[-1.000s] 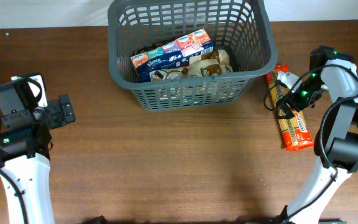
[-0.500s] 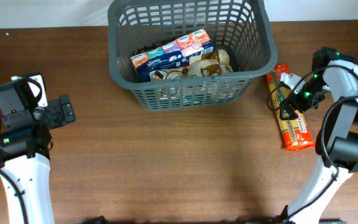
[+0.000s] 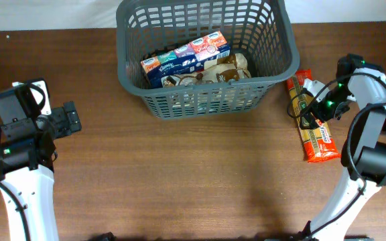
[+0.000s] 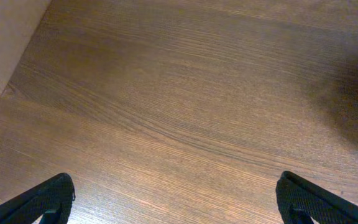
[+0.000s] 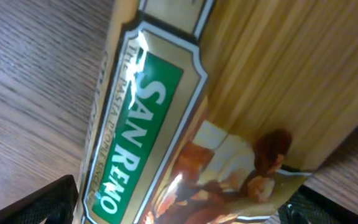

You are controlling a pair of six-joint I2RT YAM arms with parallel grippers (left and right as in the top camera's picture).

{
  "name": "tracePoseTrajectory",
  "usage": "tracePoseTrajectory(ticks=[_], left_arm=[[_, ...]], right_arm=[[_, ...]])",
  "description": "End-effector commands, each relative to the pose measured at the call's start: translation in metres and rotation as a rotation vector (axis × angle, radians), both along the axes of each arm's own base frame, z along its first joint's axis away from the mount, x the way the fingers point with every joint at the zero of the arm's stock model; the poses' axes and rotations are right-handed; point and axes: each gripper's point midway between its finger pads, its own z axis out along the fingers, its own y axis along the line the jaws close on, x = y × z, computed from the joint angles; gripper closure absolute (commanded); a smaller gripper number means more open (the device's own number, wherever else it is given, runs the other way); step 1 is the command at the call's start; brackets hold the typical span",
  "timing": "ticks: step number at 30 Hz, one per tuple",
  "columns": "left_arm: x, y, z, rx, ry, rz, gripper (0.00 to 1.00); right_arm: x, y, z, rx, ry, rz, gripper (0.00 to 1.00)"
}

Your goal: Pack container

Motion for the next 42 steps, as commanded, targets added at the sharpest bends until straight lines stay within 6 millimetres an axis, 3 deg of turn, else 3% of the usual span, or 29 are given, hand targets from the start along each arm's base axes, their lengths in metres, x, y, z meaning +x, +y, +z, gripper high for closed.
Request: tracePoseTrajectory(ticks=[1,3,4,5,9,11,12,16,22,26,30,33,37,42], left_arm=[[0.0,0.0,-0.002,0.001,0.004,-0.017,0.01],[0.0,0.0,-0.002,0.001,0.004,-0.017,0.01],[0.0,0.0,-0.002,0.001,0.004,-0.017,0.01],[0.0,0.0,-0.002,0.001,0.004,-0.017,0.01],[0.0,0.0,-0.002,0.001,0.003,-0.017,0.01],[0.0,0.0,-0.002,0.001,0.003,-0.017,0.01],[0.0,0.0,-0.002,0.001,0.003,-0.017,0.01],[0.0,0.0,-0.002,0.001,0.002,-0.017,0.01],[0.003,-0.003,0.0,-0.011,-0.013,-0.027,0.01],[0.004,-0.002,0.0,-0.01,-0.016,-0.027,0.01],[0.004,-0.003,0.001,-0.012,-0.018,-0.03,0.01],[0.006,-0.006,0.001,-0.025,-0.026,-0.044,0.01],[0.006,-0.006,0.001,-0.027,-0.027,-0.045,0.01],[0.006,-0.006,0.001,-0.027,-0.027,-0.045,0.01]], right_arm=[[-0.031,0.004,-0.031,0.036,0.106,-0.033,0.01],[-0.039,0.007,-0.039,0.041,0.122,-0.033,0.01],[-0.041,0.008,-0.04,0.043,0.126,-0.033,0.07],[-0.044,0.009,-0.042,0.045,0.134,-0.033,0.2],[-0.045,0.009,-0.042,0.046,0.137,-0.033,0.54],[-0.046,0.01,-0.042,0.048,0.141,-0.033,0.78],[-0.046,0.01,-0.041,0.048,0.142,-0.033,0.96],[-0.032,0.012,-0.029,0.077,0.103,-0.038,0.96],[0.035,0.008,0.052,0.119,-0.103,-0.09,0.96],[0.079,0.003,0.128,0.131,-0.286,-0.146,0.96],[0.111,0.002,0.212,0.154,-0.497,-0.201,0.96],[0.125,0.015,0.282,0.231,-0.683,-0.19,0.96],[0.128,0.045,0.355,0.406,-0.871,-0.124,0.96],[0.116,0.107,0.422,0.716,-1.023,0.135,0.97]])
